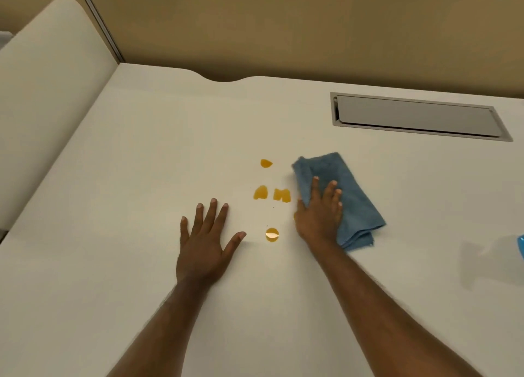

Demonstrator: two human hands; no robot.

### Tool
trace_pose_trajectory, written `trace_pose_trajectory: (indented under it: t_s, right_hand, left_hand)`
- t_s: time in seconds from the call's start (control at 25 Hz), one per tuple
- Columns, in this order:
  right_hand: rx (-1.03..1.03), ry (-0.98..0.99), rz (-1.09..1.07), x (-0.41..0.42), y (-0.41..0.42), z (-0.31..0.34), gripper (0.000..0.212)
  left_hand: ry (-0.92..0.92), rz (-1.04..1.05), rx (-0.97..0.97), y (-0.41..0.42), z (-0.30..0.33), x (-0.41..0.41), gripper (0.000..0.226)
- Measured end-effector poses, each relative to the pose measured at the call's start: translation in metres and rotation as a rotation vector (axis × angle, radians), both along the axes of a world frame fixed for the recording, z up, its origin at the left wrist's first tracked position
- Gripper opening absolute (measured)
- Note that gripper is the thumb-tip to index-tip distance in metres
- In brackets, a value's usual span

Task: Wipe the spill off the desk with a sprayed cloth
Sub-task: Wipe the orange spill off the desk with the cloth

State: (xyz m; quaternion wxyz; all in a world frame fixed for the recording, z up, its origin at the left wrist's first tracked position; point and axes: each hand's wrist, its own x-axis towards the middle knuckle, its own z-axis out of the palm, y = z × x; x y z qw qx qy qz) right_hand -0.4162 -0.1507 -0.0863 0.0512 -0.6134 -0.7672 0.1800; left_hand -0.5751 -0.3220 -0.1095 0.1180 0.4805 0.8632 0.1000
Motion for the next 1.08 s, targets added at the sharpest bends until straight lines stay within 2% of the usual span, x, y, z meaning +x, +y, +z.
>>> trace_pose_trajectory:
  t_s: [0.12,0.24,0.32,0.44,0.56,0.68,0.76,0.88,1.0,1.08]
  right_hand:
    - [0.031,0.001,0.250,-0.035,-0.030,-0.005,0.066]
    - [0.079,-0.033,0.401,-0.020,-0.043,-0.014,0.067]
    - [0.102,-0.064,0.384,0.005,-0.035,-0.018,0.064]
    - [0.089,-0.109,0.242,0.029,-0.001,-0.017,0.064]
    - [0.067,-0.133,0.102,0.029,0.034,-0.013,0.068]
    - [0.047,-0.130,0.059,0.011,0.051,-0.012,0.069]
    - [0.056,-0.137,0.125,-0.009,0.047,-0.010,0.068]
    - [0.122,-0.157,0.362,-0.025,0.018,-0.012,0.066]
    - [0.136,-0.130,0.523,0.004,-0.012,-0.018,0.063]
    - [0.154,-0.115,0.538,0.040,-0.015,-0.022,0.064]
  left_hand:
    - [0.002,0.003,0.020,0.000,0.001,0.002,0.078]
    - [-0.002,0.004,0.003,0.001,0.001,0.001,0.081]
    - [0.001,-0.003,-0.008,0.001,0.002,0.000,0.083]
    - [-0.005,-0.002,0.010,0.000,0.004,0.001,0.081]
    - [-0.011,-0.002,0.015,-0.001,0.003,0.001,0.080]
    - [-0.009,0.000,0.017,0.000,0.003,0.000,0.081]
    - [-0.010,0.003,0.017,0.000,0.002,0.000,0.082]
    - [-0.012,0.004,0.024,0.001,0.002,0.001,0.085]
    - [-0.011,0.010,0.025,0.001,0.002,0.001,0.087]
    - [-0.013,0.003,0.022,0.001,0.002,0.001,0.088]
